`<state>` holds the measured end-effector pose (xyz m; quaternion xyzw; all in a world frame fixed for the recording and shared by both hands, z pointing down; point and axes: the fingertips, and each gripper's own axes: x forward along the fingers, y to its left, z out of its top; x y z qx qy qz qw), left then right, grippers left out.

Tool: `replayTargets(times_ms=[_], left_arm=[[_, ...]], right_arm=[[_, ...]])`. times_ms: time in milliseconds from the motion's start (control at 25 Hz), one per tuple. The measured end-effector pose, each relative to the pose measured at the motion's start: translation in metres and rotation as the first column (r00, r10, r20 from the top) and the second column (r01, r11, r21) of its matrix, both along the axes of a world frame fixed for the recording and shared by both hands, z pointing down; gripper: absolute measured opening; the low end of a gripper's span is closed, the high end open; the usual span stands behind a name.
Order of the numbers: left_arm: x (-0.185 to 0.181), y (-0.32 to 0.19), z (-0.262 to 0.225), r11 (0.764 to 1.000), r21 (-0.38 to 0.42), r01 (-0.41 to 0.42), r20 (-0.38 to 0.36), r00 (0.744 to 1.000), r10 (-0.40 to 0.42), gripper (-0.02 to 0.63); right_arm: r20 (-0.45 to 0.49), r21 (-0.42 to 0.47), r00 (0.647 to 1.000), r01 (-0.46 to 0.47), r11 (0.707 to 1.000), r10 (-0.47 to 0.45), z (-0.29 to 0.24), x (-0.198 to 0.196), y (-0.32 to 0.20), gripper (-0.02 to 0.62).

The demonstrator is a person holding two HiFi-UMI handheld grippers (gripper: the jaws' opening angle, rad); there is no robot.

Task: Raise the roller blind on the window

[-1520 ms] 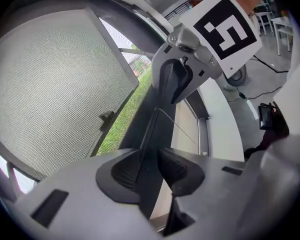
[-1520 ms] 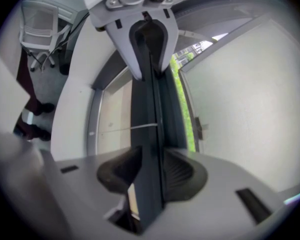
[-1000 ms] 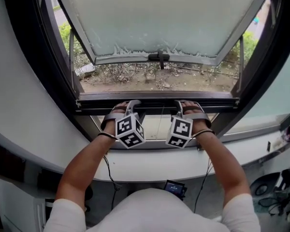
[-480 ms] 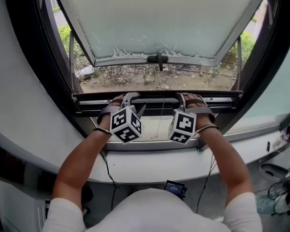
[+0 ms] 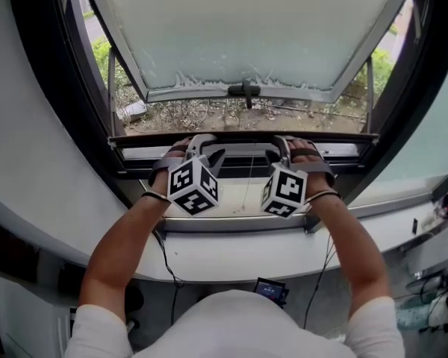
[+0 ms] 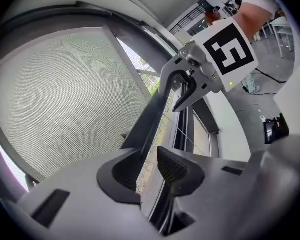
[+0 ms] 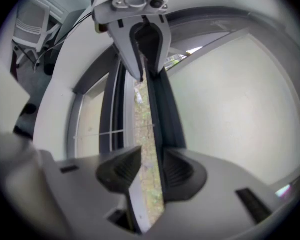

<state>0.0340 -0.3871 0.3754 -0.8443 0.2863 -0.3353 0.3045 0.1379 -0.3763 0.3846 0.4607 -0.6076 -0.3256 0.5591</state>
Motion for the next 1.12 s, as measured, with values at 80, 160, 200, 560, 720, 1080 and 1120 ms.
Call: replayTargets(times_ms=[80, 160, 200, 560, 720, 1080, 1120], left_arm=[[0.0, 0.0, -0.009, 1.0, 0.006, 0.001, -0.009, 1.0, -0.001, 0.112], [0.0, -0.001, -0.016, 1.0, 0.005, 0.001, -0.01, 1.0, -0.001, 0.112], [0.0, -0.001, -0.018, 1.0, 0.006, 0.001, -0.01, 1.0, -0.001, 0.112], [0.0, 0.0, -0.03, 1.0, 0.009, -0.001, -0.022, 1.0, 0.001, 0.112], [0.0, 0.0, -0.036, 1.0, 0.006, 0.0, -0.024, 1.0, 0.0, 0.112], [-0.001, 0.0, -0.046, 1.0, 0.006, 0.002, -0.035, 0.999, -0.002, 0.112], [-0.001, -0.001, -0.048, 1.0, 0.006, 0.003, -0.036, 0.999, -0.002, 0.112]], right_arm=[[0.019, 0.025, 1.0, 0.005, 1.0, -0.006, -0.01, -0.002, -0.001, 0.144], [0.029, 0.041, 1.0, 0.004, 0.999, -0.005, -0.016, -0.001, -0.001, 0.144], [0.03, 0.047, 1.0, 0.003, 0.999, -0.005, -0.018, -0.001, -0.002, 0.144], [0.042, 0.102, 0.999, 0.003, 0.995, -0.007, -0.03, -0.002, -0.001, 0.144], [0.061, 0.129, 0.998, 0.004, 0.992, -0.012, -0.038, -0.002, -0.001, 0.144], [0.12, 0.181, 0.993, 0.002, 0.983, -0.024, -0.049, -0.004, 0.0, 0.146], [0.145, 0.185, 0.989, -0.001, 0.983, -0.027, -0.052, -0.005, 0.001, 0.146]])
